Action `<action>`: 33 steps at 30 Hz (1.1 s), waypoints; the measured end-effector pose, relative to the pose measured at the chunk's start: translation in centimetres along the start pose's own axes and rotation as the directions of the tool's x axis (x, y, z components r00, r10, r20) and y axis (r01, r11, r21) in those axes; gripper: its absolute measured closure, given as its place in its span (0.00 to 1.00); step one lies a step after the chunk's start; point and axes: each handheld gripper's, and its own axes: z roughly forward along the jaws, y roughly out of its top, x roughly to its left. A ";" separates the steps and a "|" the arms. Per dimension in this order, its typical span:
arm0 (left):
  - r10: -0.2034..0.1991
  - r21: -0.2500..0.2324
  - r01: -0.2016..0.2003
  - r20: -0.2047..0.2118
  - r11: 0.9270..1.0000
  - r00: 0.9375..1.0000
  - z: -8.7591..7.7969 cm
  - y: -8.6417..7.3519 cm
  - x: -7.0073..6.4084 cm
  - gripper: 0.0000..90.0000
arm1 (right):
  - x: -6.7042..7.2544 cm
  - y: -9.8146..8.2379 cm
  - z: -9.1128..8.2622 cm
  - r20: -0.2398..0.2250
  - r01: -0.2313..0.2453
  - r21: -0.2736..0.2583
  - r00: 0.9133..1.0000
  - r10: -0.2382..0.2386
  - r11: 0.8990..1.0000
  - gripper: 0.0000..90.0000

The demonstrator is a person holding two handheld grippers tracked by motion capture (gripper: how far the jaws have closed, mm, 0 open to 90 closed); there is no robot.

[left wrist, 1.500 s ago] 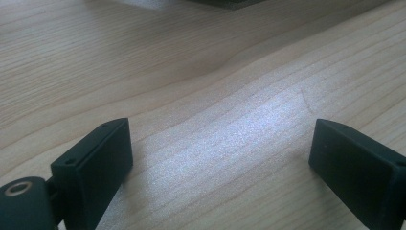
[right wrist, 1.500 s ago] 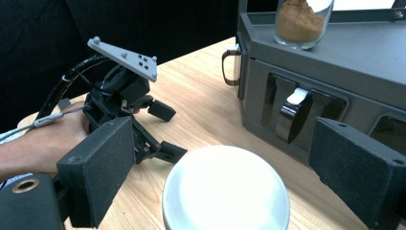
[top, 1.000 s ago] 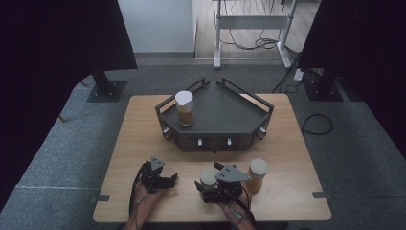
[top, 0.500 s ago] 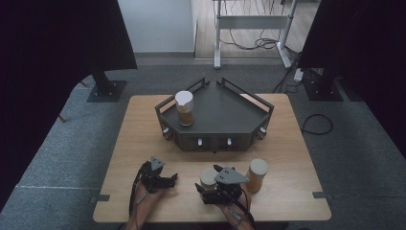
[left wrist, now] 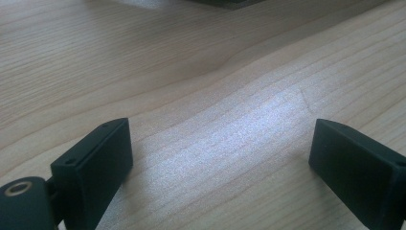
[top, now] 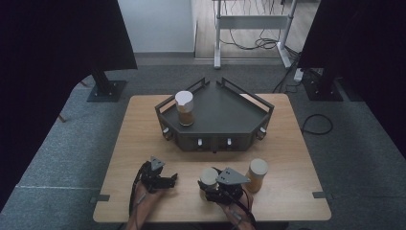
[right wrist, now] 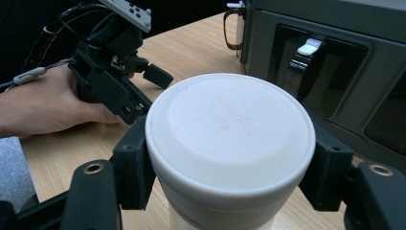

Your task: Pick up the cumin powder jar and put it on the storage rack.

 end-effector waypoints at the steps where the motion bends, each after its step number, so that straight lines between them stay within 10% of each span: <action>1: 0.000 0.000 0.000 0.000 1.000 1.000 0.0 0.0 0.0 0.08 | 0.1 -0.1 0.0 0.004 0.000 -0.003 1.000 0.000 1.000 0.37; 33: 0.001 0.001 -0.001 0.002 1.000 1.000 0.0 0.0 0.0 0.08 | -0.4 3.4 -1.4 -0.002 0.042 -0.041 0.999 -0.043 0.998 0.37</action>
